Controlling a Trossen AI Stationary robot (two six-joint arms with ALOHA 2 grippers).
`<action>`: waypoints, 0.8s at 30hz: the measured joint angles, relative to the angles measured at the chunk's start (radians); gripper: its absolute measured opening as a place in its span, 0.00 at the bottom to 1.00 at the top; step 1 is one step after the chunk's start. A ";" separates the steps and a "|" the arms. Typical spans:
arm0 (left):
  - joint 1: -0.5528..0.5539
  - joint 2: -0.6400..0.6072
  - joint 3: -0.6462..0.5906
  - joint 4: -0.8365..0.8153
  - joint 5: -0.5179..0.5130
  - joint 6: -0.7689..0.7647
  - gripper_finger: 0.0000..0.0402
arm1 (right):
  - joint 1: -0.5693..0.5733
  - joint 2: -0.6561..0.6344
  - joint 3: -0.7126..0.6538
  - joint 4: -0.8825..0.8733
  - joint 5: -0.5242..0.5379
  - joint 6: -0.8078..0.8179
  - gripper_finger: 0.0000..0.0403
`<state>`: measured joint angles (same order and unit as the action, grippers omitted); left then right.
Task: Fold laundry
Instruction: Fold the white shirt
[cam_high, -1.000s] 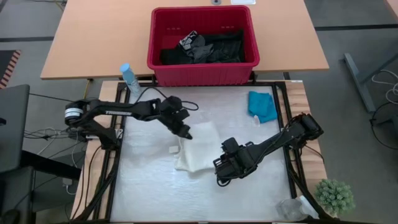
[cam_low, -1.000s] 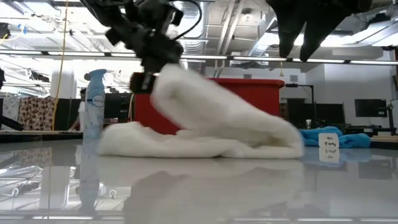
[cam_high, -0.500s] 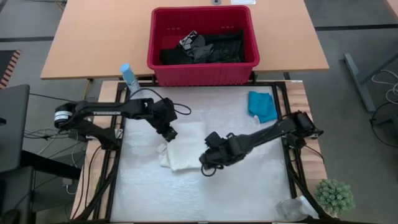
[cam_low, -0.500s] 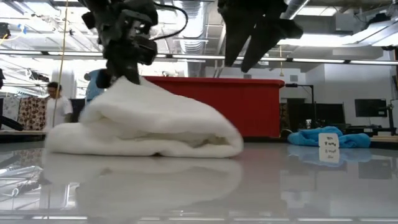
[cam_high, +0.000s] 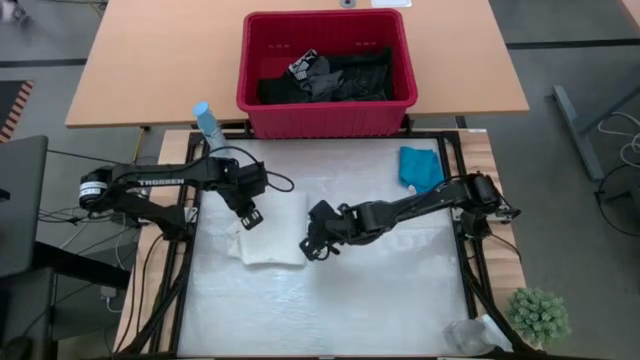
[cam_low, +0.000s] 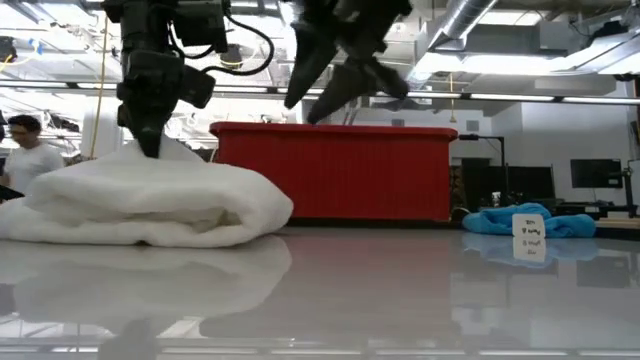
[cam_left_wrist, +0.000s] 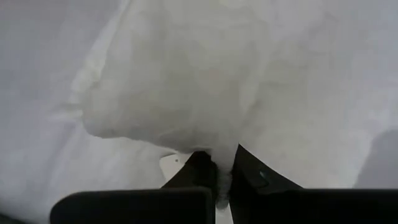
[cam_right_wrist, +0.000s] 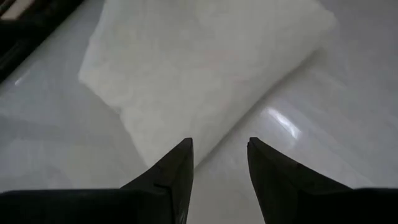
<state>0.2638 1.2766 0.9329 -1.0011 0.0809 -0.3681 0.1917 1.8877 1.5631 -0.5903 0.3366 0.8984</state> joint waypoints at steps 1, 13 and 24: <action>0.000 0.000 0.000 -0.010 -0.019 0.013 0.00 | -0.010 0.000 -0.005 0.030 0.000 -0.014 0.42; 0.000 -0.004 -0.001 -0.107 -0.163 0.075 0.00 | -0.122 0.000 -0.110 0.346 -0.056 -0.127 0.35; 0.000 -0.004 -0.002 -0.109 -0.206 0.093 0.00 | -0.160 0.161 -0.068 0.511 -0.156 -0.196 0.17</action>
<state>0.2638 1.2731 0.9314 -1.1101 -0.1249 -0.2752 0.0319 2.0484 1.4947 -0.0794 0.1806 0.7029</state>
